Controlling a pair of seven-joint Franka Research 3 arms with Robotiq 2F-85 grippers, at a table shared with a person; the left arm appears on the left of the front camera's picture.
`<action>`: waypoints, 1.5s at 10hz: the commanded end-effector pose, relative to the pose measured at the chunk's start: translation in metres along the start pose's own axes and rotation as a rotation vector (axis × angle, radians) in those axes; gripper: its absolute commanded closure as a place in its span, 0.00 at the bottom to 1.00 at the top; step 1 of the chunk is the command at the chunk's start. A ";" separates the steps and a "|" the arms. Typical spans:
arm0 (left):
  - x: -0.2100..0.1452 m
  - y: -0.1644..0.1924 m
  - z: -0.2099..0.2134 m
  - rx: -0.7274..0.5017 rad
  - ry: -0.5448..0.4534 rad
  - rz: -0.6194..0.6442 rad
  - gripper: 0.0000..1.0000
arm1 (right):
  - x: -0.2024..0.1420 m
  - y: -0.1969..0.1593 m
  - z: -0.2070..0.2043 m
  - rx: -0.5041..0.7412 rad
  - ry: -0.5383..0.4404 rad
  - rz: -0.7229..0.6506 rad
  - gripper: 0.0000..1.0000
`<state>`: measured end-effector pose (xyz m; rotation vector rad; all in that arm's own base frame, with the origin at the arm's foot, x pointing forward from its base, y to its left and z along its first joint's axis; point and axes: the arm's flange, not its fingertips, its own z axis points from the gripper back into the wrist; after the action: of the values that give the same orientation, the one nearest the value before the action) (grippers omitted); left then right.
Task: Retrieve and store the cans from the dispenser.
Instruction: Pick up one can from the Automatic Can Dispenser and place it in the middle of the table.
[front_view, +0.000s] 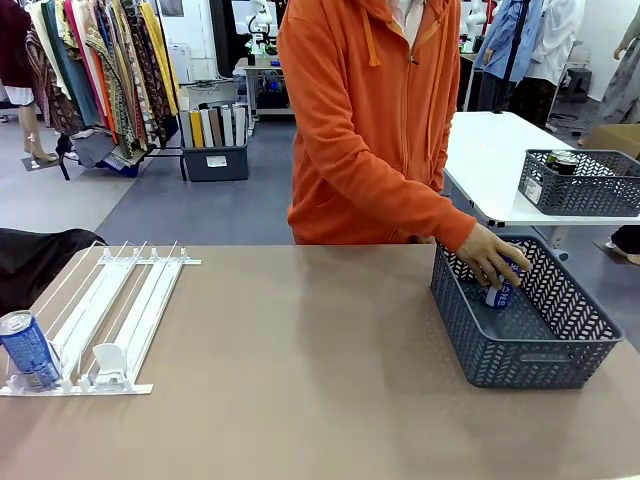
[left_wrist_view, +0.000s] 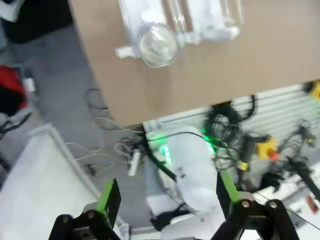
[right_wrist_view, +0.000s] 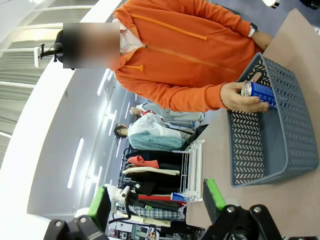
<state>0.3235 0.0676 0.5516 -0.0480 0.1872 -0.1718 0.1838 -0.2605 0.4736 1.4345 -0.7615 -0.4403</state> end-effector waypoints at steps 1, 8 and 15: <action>-0.007 0.011 -0.002 -0.117 -0.005 0.008 0.00 | 0.004 0.004 -0.002 0.020 -0.010 0.010 0.00; 0.047 -0.016 -0.055 0.016 -0.249 0.204 0.00 | 0.004 0.004 -0.002 0.020 -0.010 0.010 0.00; 0.072 -0.022 -0.134 0.073 -0.255 0.320 0.00 | 0.004 0.004 -0.002 0.020 -0.010 0.010 0.00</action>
<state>0.3676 0.0262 0.4254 -0.0028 -0.0631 0.1096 0.1838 -0.2605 0.4736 1.4344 -0.7615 -0.4403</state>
